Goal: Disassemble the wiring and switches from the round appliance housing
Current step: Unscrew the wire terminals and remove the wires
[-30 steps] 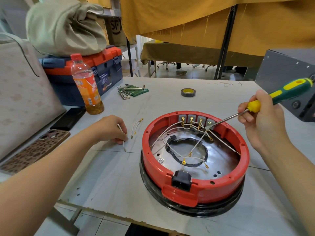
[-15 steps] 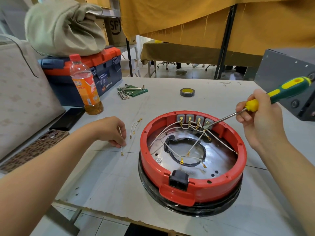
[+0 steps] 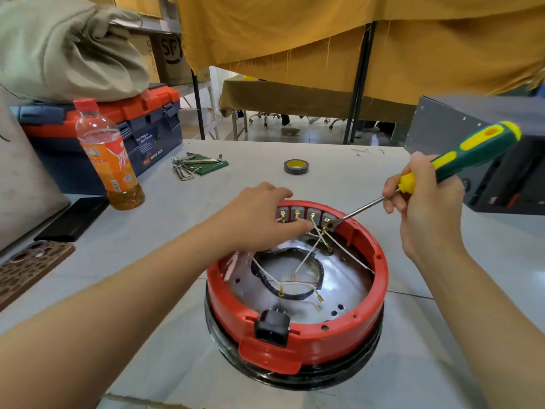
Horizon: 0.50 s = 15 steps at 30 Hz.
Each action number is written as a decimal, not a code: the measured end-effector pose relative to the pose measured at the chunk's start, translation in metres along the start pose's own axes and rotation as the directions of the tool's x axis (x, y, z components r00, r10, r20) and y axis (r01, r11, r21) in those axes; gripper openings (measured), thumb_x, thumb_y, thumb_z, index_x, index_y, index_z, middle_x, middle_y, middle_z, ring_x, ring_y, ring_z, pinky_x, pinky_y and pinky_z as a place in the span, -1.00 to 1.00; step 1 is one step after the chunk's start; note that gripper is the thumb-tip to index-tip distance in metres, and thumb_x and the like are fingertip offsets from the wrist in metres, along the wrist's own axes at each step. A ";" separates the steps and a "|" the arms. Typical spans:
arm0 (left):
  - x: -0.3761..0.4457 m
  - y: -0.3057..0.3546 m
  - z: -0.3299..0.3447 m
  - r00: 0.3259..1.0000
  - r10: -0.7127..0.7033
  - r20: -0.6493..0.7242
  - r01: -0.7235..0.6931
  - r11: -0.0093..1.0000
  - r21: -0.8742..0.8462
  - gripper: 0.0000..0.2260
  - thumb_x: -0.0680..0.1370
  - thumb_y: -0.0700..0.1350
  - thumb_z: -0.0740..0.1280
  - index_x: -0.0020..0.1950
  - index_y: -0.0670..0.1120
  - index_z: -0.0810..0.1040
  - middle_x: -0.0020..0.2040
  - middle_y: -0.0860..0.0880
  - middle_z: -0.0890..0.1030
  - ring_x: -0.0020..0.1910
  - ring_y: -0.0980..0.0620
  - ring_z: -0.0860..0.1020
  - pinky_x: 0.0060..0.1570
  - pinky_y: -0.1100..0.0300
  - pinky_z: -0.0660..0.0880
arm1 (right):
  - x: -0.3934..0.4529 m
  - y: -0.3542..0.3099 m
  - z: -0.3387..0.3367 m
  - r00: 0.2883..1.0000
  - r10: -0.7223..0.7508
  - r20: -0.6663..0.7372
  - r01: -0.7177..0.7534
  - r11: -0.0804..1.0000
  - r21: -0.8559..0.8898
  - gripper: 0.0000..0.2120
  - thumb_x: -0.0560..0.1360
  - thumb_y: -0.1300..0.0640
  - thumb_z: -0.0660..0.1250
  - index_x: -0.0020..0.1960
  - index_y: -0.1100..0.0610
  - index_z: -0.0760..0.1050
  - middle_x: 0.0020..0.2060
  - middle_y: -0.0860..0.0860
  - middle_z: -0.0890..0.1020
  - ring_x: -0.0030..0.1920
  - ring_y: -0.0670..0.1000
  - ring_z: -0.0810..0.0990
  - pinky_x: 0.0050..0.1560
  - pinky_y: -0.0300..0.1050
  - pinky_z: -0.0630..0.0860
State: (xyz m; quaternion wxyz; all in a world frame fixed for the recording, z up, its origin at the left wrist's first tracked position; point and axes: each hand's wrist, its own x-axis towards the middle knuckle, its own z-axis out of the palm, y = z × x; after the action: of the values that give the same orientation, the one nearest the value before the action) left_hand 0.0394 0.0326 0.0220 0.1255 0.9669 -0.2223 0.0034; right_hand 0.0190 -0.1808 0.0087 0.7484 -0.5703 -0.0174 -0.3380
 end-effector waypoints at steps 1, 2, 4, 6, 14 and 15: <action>0.002 0.008 0.005 0.998 -0.006 0.059 0.002 0.998 0.065 -0.24 0.41 0.41 0.18 0.48 0.01 0.21 0.41 -0.07 0.33 0.35 -0.11 0.34 0.33 -0.02 0.30 | 0.000 -0.001 0.000 1.000 -0.019 0.005 0.019 1.000 -0.012 -0.77 0.57 0.17 0.17 -0.26 0.10 0.33 -0.59 -0.06 0.47 -0.50 -0.01 0.38 -0.53 -0.25 0.36; 0.004 0.014 0.009 0.995 -0.017 0.098 0.005 0.992 0.126 -0.19 0.39 0.45 0.15 0.50 0.01 0.16 0.43 -0.08 0.30 0.36 -0.15 0.31 0.33 -0.10 0.29 | 0.000 -0.001 -0.001 0.999 -0.037 0.011 0.037 0.999 -0.020 -0.79 0.57 0.18 0.18 -0.25 0.10 0.33 -0.59 -0.06 0.47 -0.51 -0.02 0.39 -0.53 -0.25 0.36; 0.007 0.018 0.015 0.994 -0.029 0.110 0.007 0.982 0.190 -0.14 0.38 0.47 0.13 0.52 -0.02 0.10 0.46 -0.09 0.25 0.39 -0.19 0.26 0.34 -0.15 0.25 | 0.000 -0.002 -0.002 0.997 -0.070 0.028 0.070 0.997 -0.016 -0.81 0.56 0.20 0.18 -0.23 0.09 0.34 -0.57 -0.05 0.48 -0.53 -0.05 0.42 -0.54 -0.25 0.36; 0.008 0.017 0.019 0.996 -0.002 0.093 -0.016 0.982 0.188 -0.13 0.39 0.45 0.15 0.53 -0.04 0.07 0.49 -0.09 0.20 0.42 -0.18 0.21 0.38 -0.13 0.21 | 0.000 -0.002 -0.002 0.994 -0.092 0.052 0.092 0.996 -0.007 -0.82 0.56 0.21 0.19 -0.23 0.09 0.34 -0.55 -0.02 0.50 -0.54 -0.06 0.43 -0.53 -0.26 0.38; 0.017 0.015 0.019 0.981 0.193 0.024 -0.192 0.981 -0.017 -0.38 0.43 0.25 0.35 0.38 -0.01 0.30 0.32 0.00 0.37 0.26 -0.04 0.36 0.30 0.05 0.28 | -0.002 -0.005 0.000 0.985 -0.144 0.100 0.150 0.987 -0.054 -0.83 0.53 0.17 0.19 -0.25 0.07 0.37 -0.52 0.00 0.55 -0.55 -0.05 0.42 -0.45 -0.21 0.48; 0.019 0.016 0.019 0.977 0.212 0.025 -0.211 0.977 -0.039 -0.44 0.44 0.22 0.36 0.33 0.00 0.34 0.27 0.02 0.39 0.22 -0.02 0.39 0.26 0.06 0.30 | -0.002 -0.005 -0.001 0.983 -0.148 0.107 0.155 0.986 -0.062 -0.82 0.53 0.18 0.19 -0.25 0.08 0.37 -0.53 0.00 0.55 -0.55 -0.05 0.42 -0.45 -0.20 0.48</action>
State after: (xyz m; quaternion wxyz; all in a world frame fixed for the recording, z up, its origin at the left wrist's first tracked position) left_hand 0.0487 0.0060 0.0084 0.1389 0.9351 -0.3259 -0.0012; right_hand 0.0147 -0.1812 0.0122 0.6983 -0.6097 -0.0871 -0.3648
